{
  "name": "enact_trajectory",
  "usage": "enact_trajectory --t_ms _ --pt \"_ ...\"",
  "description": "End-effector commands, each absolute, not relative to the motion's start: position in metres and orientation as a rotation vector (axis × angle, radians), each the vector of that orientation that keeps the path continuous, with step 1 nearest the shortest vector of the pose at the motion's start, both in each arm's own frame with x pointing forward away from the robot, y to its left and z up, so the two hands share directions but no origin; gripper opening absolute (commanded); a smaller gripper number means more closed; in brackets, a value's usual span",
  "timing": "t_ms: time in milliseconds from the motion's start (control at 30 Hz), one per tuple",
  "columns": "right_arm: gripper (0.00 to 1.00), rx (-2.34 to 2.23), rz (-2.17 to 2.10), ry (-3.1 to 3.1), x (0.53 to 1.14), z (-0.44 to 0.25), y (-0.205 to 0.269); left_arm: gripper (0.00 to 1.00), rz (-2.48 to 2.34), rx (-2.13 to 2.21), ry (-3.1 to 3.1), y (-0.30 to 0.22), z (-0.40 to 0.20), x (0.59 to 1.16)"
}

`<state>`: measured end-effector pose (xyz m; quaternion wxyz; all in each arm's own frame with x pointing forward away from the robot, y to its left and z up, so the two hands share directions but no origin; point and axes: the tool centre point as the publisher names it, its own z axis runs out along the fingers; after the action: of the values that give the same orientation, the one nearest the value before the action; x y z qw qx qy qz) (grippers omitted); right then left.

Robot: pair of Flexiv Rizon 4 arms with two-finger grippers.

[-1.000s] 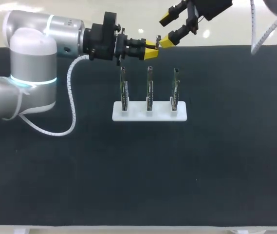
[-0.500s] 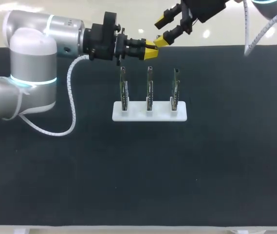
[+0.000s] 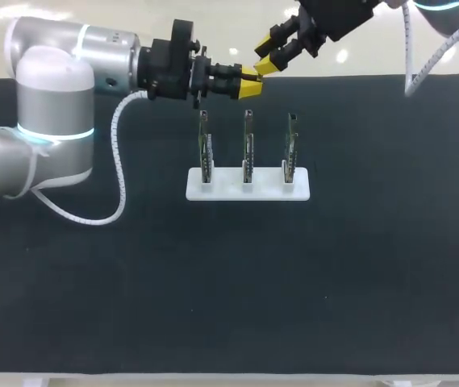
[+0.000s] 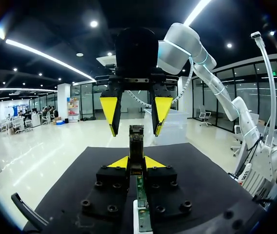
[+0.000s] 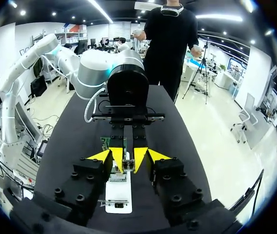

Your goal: Pick up the optical module with the left hand, and insert it into the network port with the right hand.

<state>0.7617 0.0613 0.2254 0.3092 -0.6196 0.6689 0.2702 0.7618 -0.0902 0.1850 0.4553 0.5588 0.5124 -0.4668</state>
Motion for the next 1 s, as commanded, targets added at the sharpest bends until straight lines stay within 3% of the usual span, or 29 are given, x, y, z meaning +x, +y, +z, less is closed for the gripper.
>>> enact_trajectory --t_ms 33,133,233,300,500,533,567,1000 --pt "0.42 -1.629 0.710 1.768 0.7589 0.2246 0.0608 0.00 -1.149 1.377 1.264 -0.0907 0.1848 0.7617" --pt "0.27 -1.626 0.711 1.767 0.7588 0.2243 0.0609 0.00 -1.149 1.377 1.264 -0.0907 0.1848 0.7617" --pt "0.22 -1.625 0.713 1.767 0.7587 0.2239 0.0610 0.00 -1.149 1.377 1.264 -0.0907 0.1848 0.7617" --pt "0.00 -1.622 0.716 1.768 0.7586 0.2238 0.0610 0.00 -1.149 1.377 1.264 -0.0907 0.1848 0.7617" --pt "0.00 -1.623 0.718 1.769 0.7583 0.2237 0.0606 0.00 -1.149 1.377 1.264 -0.0907 0.1848 0.7617" --pt "0.00 -1.624 0.718 1.769 0.7583 0.2237 0.0605 0.27 -1.149 1.377 1.264 -0.0907 0.1848 0.7617" --pt "0.00 -1.624 0.718 1.770 0.7583 0.2237 0.0604 1.00 -1.149 1.377 1.264 -0.0907 0.1848 0.7617" --pt "0.00 -1.635 0.719 1.764 0.7591 0.2242 0.0577 1.00 -1.135 1.389 1.281 -0.0807 0.1867 0.7598"
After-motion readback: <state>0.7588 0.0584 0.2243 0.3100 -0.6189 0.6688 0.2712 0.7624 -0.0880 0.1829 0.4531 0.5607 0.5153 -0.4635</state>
